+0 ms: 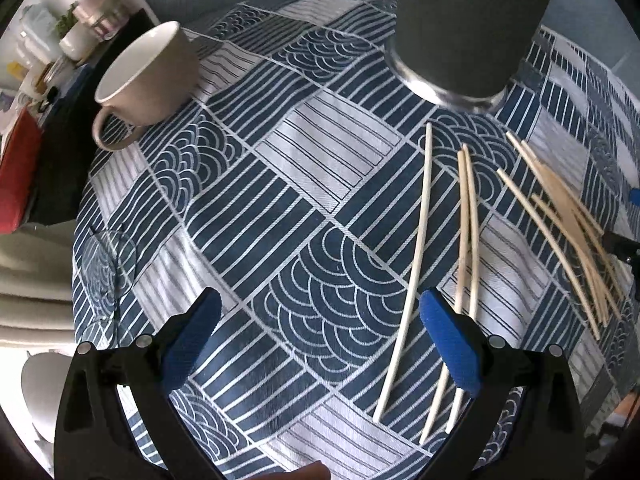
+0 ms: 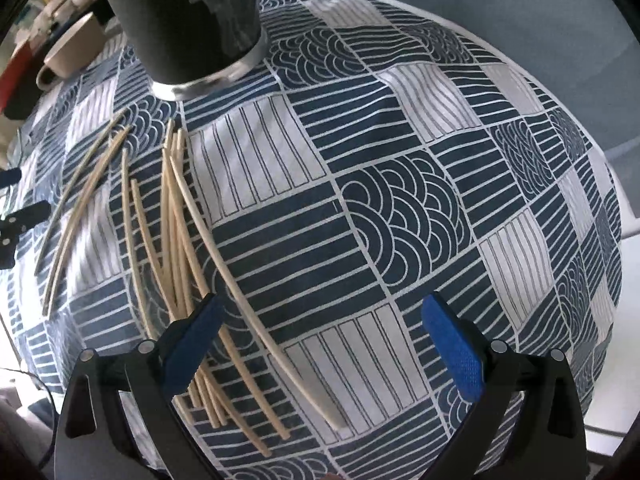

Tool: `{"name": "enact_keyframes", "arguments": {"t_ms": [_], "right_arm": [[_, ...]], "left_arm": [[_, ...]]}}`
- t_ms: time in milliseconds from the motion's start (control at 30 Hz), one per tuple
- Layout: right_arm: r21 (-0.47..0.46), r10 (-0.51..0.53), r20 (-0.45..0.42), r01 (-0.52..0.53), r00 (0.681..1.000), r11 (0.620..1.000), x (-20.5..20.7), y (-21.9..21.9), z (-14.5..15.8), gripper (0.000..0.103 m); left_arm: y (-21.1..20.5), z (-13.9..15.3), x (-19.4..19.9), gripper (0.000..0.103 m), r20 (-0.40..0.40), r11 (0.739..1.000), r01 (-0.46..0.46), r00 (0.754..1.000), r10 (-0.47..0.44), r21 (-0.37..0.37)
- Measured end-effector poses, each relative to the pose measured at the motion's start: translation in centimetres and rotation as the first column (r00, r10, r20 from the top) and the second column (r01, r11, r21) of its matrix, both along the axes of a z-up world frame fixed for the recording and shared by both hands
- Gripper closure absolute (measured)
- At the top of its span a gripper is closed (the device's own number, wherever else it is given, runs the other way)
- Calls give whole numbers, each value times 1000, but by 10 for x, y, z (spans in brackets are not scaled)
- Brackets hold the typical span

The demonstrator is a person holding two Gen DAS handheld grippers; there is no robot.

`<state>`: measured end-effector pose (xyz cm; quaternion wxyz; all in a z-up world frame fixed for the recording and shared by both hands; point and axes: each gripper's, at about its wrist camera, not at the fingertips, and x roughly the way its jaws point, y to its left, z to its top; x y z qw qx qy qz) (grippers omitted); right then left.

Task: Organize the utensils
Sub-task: 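Lower both grippers toward the scattered wooden sticks beside the black holder, then grasp one wooden stick with the left gripper while the right gripper grasps another stick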

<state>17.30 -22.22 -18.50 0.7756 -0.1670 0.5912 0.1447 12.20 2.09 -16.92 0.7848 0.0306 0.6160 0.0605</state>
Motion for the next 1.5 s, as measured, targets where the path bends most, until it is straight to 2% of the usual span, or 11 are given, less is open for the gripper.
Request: {"name": "enact_keyframes", "arguments": {"t_ms": [167,533,933,1000,1033,1067,1100,1133,1167,1200,1500], "right_arm": [[-2,6,-12,-6,1000,1000,8,-4,-9,8],[59,30,-30,-29,999,998,18,-1,-11,7],[56,16,-42,-14,999,998,16,-2,-11,8],[65,36,-26,-34,999,997,11,-2,-7,18],[70,55,-15,-54,998,996,8,-1,-2,41],[74,77,-6,-76,997,994,3,2,3,74],[75,94,-9,-93,996,993,-2,3,5,92],[61,96,-6,-95,995,994,-4,4,5,98],[51,112,10,-112,994,992,-8,5,5,98],[35,133,28,-134,991,990,-11,7,4,99],[150,11,-79,1,997,989,-18,-23,1,99]], "left_arm": [[-1,-13,14,6,-25,1000,24,999,-24,3],[22,-33,42,4,-56,993,-24,998,18,-115],[27,-28,30,5,-15,992,18,1000,-20,-127],[26,-26,26,10,-11,991,27,1000,-29,-130],[27,-23,25,21,-5,990,39,999,-40,-132],[25,-18,21,35,1,990,51,999,-51,-133],[25,-15,19,46,7,989,68,998,-67,-135],[24,-12,17,70,12,987,86,996,-85,-137],[24,-11,17,92,8,986,94,996,-94,-139],[24,-11,15,96,1,984,104,994,-105,-146],[63,-13,-6,99,-53,972,53,996,-66,-229]]}}
